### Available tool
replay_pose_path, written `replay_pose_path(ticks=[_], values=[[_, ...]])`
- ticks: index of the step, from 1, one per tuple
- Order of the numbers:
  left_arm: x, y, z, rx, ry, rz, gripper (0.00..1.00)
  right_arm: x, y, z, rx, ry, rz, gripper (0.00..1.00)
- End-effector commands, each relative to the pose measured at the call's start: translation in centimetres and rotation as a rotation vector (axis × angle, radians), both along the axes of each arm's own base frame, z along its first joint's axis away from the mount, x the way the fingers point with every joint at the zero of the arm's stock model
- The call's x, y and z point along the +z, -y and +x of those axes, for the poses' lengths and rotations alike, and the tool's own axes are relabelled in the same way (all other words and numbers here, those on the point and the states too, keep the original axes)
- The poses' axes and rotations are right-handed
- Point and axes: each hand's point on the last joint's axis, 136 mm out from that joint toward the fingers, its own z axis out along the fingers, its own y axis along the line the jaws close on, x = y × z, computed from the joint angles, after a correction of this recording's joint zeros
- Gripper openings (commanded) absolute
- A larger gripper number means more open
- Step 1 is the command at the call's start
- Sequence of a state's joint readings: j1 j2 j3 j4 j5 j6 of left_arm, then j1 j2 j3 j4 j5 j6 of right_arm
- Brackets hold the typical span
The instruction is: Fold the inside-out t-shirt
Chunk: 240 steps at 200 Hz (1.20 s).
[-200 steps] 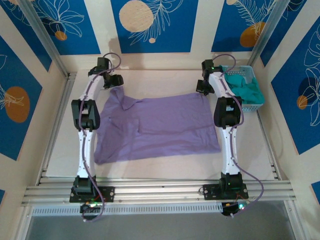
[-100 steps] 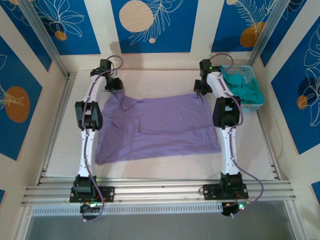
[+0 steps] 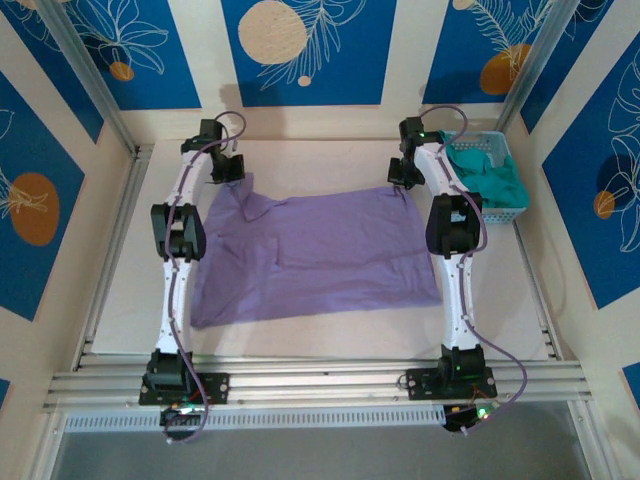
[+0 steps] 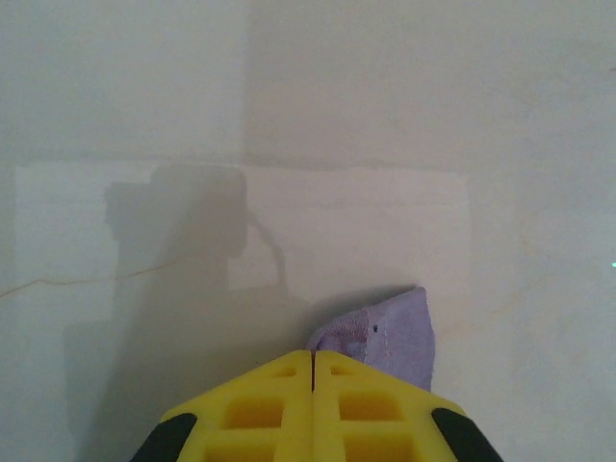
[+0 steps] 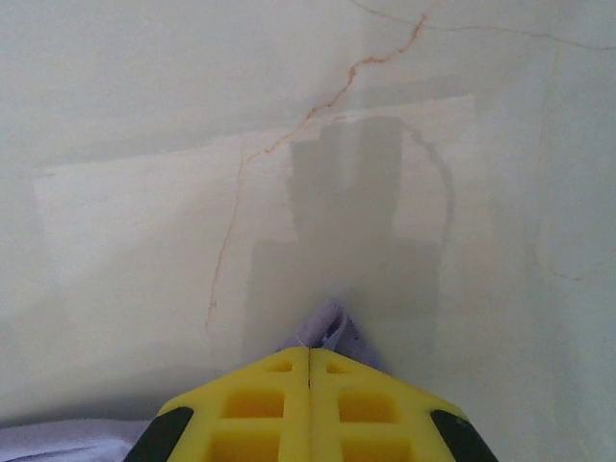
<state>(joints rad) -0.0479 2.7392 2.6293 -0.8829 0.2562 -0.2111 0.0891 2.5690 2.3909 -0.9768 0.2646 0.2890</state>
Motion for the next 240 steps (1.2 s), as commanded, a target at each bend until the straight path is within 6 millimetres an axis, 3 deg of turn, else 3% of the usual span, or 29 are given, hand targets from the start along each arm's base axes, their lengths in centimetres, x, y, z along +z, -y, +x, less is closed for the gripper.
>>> replay_pose_path(ticks=[1, 31, 65, 99, 136, 181, 202, 240], values=[[5.2, 0.3, 1.6, -0.002, 0.126, -0.058, 0.00, 3.7, -0.4, 0.6, 0.036, 0.087, 0.036, 0.00], [9.5, -0.2, 1.6, 0.023, 0.221, -0.070, 0.00, 5.6, -0.5, 1.1, 0.057, 0.150, 0.038, 0.00], [13.3, -0.7, 0.0, 0.049, 0.290, -0.079, 0.00, 7.1, -0.3, 0.7, 0.073, 0.182, 0.028, 0.00], [16.2, -1.4, -3.3, 0.081, 0.322, -0.067, 0.00, 8.9, 0.2, -0.6, 0.090, 0.209, 0.030, 0.00], [19.8, -1.8, -7.7, 0.124, 0.379, -0.086, 0.00, 11.1, 0.8, -3.6, 0.100, 0.243, 0.006, 0.00], [20.2, -1.8, -10.1, 0.150, 0.376, -0.114, 0.00, 10.8, 1.4, -5.5, 0.085, 0.236, 0.012, 0.00], [21.4, -2.0, -11.5, 0.168, 0.398, -0.117, 0.00, 11.2, 1.8, -6.7, 0.075, 0.249, 0.017, 0.00], [22.7, -2.8, -16.9, 0.226, 0.392, -0.114, 0.00, 11.6, 2.9, -10.5, 0.034, 0.216, -0.015, 0.00]])
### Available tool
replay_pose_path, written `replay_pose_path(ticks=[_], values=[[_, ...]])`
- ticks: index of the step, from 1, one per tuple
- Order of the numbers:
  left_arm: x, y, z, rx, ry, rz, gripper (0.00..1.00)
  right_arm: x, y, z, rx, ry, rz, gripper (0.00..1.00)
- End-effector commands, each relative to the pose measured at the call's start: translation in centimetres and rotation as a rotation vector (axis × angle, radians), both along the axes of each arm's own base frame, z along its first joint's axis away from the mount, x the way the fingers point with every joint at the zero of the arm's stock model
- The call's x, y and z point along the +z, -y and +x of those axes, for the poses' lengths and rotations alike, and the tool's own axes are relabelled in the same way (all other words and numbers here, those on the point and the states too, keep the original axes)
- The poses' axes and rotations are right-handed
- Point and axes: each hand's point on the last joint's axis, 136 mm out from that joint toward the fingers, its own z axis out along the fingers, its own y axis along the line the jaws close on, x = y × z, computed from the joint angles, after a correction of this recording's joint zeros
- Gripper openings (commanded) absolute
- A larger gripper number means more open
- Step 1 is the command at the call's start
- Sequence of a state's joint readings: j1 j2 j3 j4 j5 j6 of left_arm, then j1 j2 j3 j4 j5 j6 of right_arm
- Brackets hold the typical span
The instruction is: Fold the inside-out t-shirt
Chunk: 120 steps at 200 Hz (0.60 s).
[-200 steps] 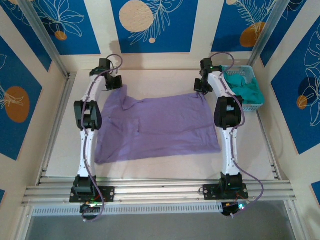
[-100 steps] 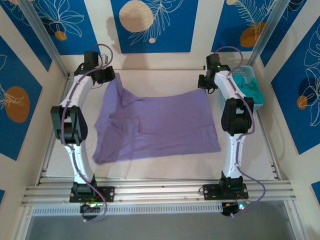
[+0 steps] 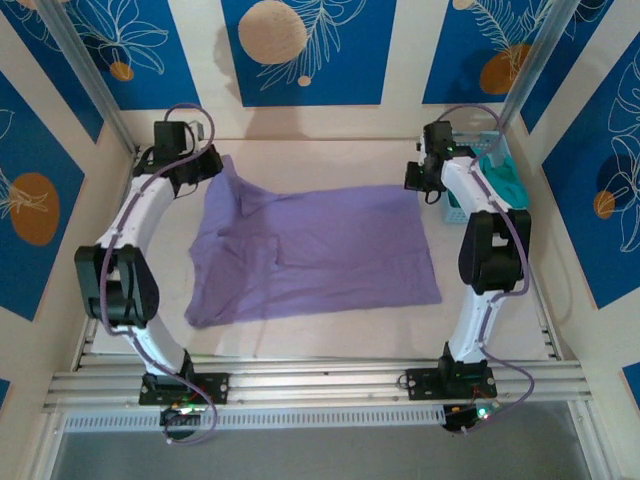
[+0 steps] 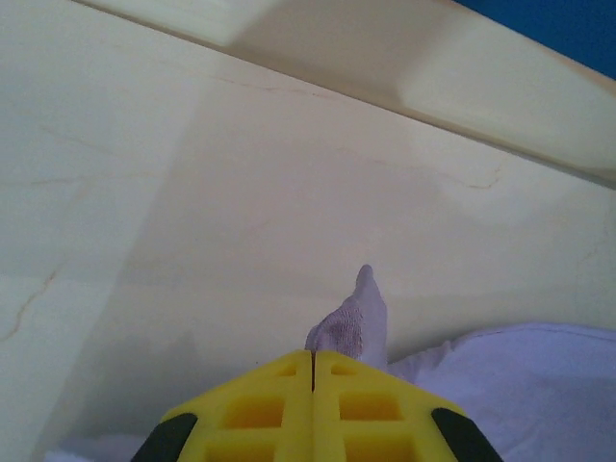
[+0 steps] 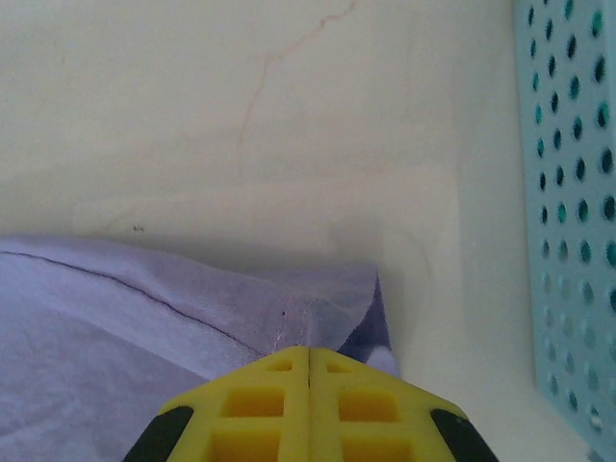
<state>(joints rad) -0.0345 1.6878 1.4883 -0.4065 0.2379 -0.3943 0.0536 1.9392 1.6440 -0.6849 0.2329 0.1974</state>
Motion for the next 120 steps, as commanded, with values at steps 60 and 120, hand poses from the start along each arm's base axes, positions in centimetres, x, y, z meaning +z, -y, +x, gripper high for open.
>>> replay_pose_path(ticks=[60, 120], values=[[-0.1, -2.0, -15.1, 0.139, -0.045, -0.053, 0.00, 0.5, 1.7, -10.0, -0.104, -0.057, 0.005, 0.00], [-9.8, -1.7, -20.6, 0.141, -0.240, -0.063, 0.00, -5.1, 2.2, -14.2, -0.200, -0.200, 0.006, 0.21]])
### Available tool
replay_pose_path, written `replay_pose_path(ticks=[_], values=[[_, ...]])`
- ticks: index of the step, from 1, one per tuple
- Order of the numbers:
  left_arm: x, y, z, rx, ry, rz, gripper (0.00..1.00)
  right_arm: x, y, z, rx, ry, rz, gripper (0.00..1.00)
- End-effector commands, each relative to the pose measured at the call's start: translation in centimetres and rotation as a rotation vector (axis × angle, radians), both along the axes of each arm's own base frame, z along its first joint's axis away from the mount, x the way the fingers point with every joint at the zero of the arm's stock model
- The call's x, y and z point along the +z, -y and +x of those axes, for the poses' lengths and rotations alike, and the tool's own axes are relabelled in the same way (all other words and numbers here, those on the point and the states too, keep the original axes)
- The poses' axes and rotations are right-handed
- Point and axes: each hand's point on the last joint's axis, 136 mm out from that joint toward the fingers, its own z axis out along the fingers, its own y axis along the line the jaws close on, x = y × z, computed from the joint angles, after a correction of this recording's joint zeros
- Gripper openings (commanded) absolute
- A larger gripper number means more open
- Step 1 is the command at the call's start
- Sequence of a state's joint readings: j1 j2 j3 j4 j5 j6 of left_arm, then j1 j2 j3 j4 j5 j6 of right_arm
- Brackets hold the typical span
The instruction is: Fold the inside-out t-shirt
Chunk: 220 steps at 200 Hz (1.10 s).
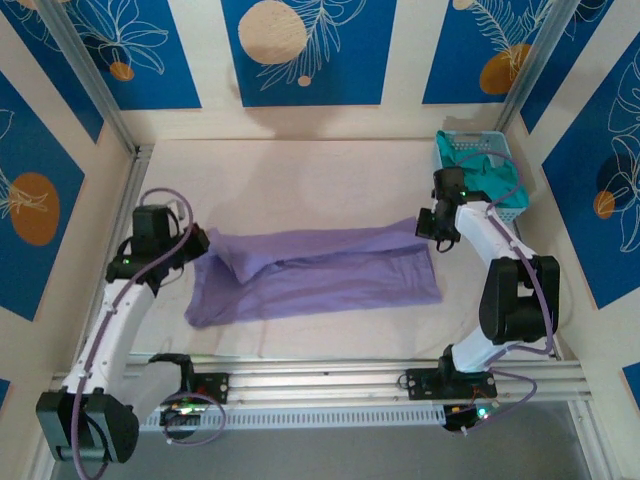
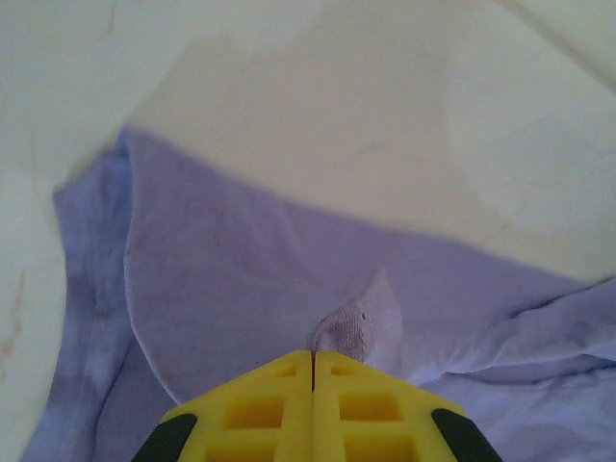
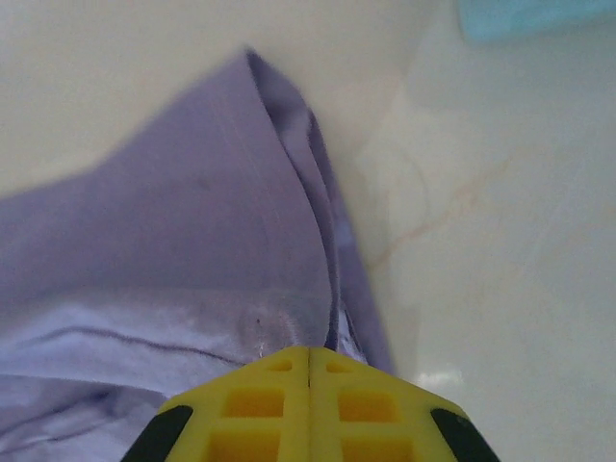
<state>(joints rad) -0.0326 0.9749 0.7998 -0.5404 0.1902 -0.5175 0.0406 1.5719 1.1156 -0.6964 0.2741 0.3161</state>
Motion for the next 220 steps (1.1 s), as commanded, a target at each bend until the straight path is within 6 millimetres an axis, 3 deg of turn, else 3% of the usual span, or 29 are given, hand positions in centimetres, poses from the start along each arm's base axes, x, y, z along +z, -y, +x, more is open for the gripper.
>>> replay_pose_path(ticks=[1, 18, 26, 46, 63, 79, 96, 114, 129, 160, 220], values=[[-4.1, -0.2, -1.1, 0.020, -0.100, -0.018, 0.00, -1.2, 0.3, -0.4, -0.062, -0.028, -0.002, 0.21], [-5.3, 0.3, -0.8, 0.005, -0.127, -0.036, 0.00, -0.1, -0.6, 0.1, -0.023, 0.024, -0.068, 0.35], [-5.5, 0.4, -0.7, -0.001, -0.130, -0.038, 0.00, 1.1, -2.5, 0.5, 0.050, 0.096, -0.072, 0.40], [-5.4, 0.7, -0.3, -0.009, -0.118, -0.054, 0.00, 3.7, -12.3, 0.4, 0.411, 0.281, 0.042, 0.49], [-5.3, 0.8, 0.0, -0.010, -0.114, -0.066, 0.00, 4.7, -21.9, -1.8, 0.685, 0.354, 0.179, 0.52], [-5.4, 0.9, 0.0, -0.009, -0.116, -0.076, 0.00, 5.0, -29.5, -4.3, 0.891, 0.416, 0.245, 0.53], [-5.3, 0.9, 0.0, -0.009, -0.117, -0.076, 0.00, 5.0, -35.4, -6.8, 1.054, 0.470, 0.303, 0.52], [-5.2, 0.9, 0.0, -0.011, -0.111, -0.077, 0.00, 4.8, -39.9, -9.0, 1.173, 0.518, 0.382, 0.50], [-5.3, 1.0, 0.0, -0.014, -0.113, -0.077, 0.00, 3.9, -42.5, -10.0, 1.255, 0.536, 0.373, 0.49], [-5.1, 1.0, -0.1, -0.020, -0.109, -0.076, 0.00, 1.2, -45.8, -10.8, 1.366, 0.519, 0.350, 0.49], [-5.3, 1.0, -0.4, -0.025, -0.111, -0.071, 0.00, -4.1, -47.9, -10.9, 1.480, 0.426, 0.268, 0.51]])
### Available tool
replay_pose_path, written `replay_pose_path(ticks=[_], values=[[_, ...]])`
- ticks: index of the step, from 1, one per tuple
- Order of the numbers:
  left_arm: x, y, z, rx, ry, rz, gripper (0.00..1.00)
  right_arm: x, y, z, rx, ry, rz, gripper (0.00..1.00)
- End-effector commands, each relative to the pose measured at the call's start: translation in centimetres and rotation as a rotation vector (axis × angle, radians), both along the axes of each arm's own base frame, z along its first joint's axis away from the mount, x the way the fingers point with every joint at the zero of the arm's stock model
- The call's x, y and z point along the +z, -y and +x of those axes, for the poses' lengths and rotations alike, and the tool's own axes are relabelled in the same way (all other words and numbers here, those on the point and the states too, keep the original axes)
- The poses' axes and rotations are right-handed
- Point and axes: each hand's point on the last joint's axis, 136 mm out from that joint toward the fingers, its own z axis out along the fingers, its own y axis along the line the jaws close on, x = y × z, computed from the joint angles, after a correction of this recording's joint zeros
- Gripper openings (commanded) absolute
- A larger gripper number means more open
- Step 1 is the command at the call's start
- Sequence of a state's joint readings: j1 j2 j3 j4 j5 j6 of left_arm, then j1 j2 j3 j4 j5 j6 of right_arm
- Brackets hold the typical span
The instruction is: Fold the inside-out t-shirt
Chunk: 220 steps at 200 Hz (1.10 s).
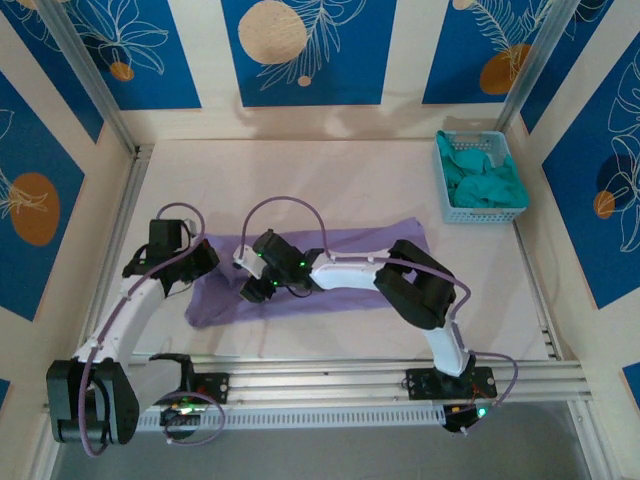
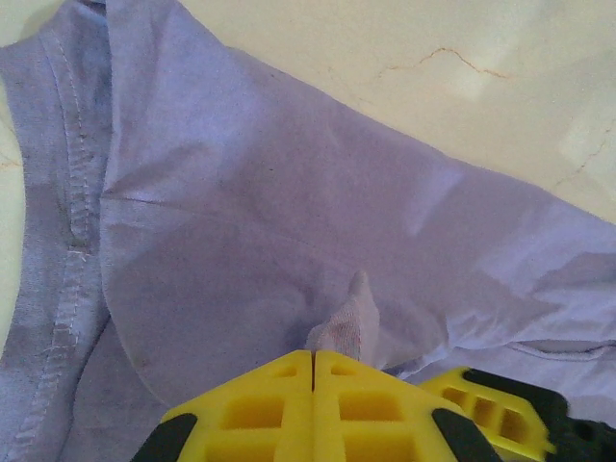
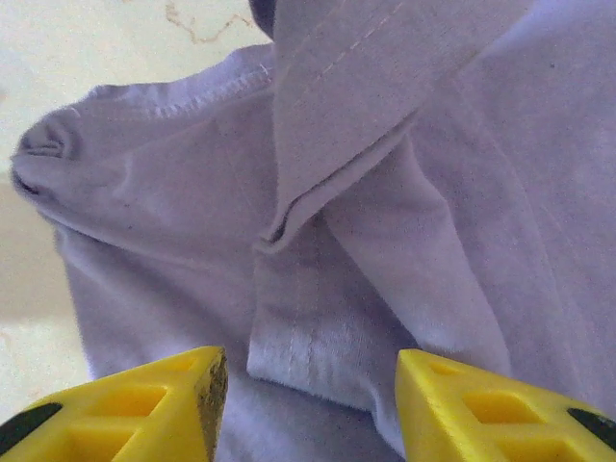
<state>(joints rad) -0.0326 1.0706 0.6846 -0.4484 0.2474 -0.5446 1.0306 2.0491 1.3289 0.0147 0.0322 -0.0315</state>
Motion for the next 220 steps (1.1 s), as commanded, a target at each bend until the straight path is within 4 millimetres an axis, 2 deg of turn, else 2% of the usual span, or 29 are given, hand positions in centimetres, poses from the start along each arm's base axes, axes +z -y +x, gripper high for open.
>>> replay_pose_path(ticks=[1, 22, 40, 48, 62, 75, 95, 138, 171, 191, 220], values=[[0.3, 0.0, 0.0, -0.005, 0.018, -0.014, 0.00, -1.1, -1.1, -0.5, 0.079, 0.022, -0.023, 0.51], [0.6, 0.0, 0.1, -0.007, 0.026, -0.012, 0.00, -2.5, -1.3, -0.6, 0.092, 0.009, -0.056, 0.50], [0.6, -0.1, 0.1, -0.004, 0.026, -0.006, 0.00, -2.8, -1.4, -0.6, 0.095, 0.015, -0.063, 0.48], [0.5, -0.1, 0.1, -0.003, 0.025, -0.004, 0.00, -2.8, -1.4, -0.4, 0.088, 0.022, -0.065, 0.42], [0.4, -0.2, 0.1, 0.001, 0.020, 0.002, 0.00, -2.6, -1.3, 0.0, 0.075, 0.035, -0.069, 0.25], [0.3, -0.3, 0.0, 0.002, 0.018, 0.004, 0.00, -2.0, -1.1, 0.3, 0.064, 0.041, -0.062, 0.13], [0.1, -0.5, -0.1, 0.007, 0.014, 0.014, 0.00, -0.5, -0.8, 0.3, 0.059, 0.028, -0.025, 0.04], [-0.3, -0.7, -0.2, 0.020, 0.006, 0.024, 0.00, 2.9, -0.1, -0.4, 0.070, -0.053, 0.052, 0.00], [-0.7, -0.9, -0.4, 0.026, -0.006, 0.034, 0.00, 4.8, 0.9, -1.9, 0.118, -0.147, 0.075, 0.00], [-1.2, -1.1, -1.1, 0.037, -0.019, 0.040, 0.00, 5.3, 1.6, -3.2, 0.161, -0.231, 0.067, 0.02], [-3.1, -1.3, -3.5, 0.060, -0.071, 0.037, 0.02, 3.9, 2.8, -5.5, 0.205, -0.336, 0.021, 0.09]])
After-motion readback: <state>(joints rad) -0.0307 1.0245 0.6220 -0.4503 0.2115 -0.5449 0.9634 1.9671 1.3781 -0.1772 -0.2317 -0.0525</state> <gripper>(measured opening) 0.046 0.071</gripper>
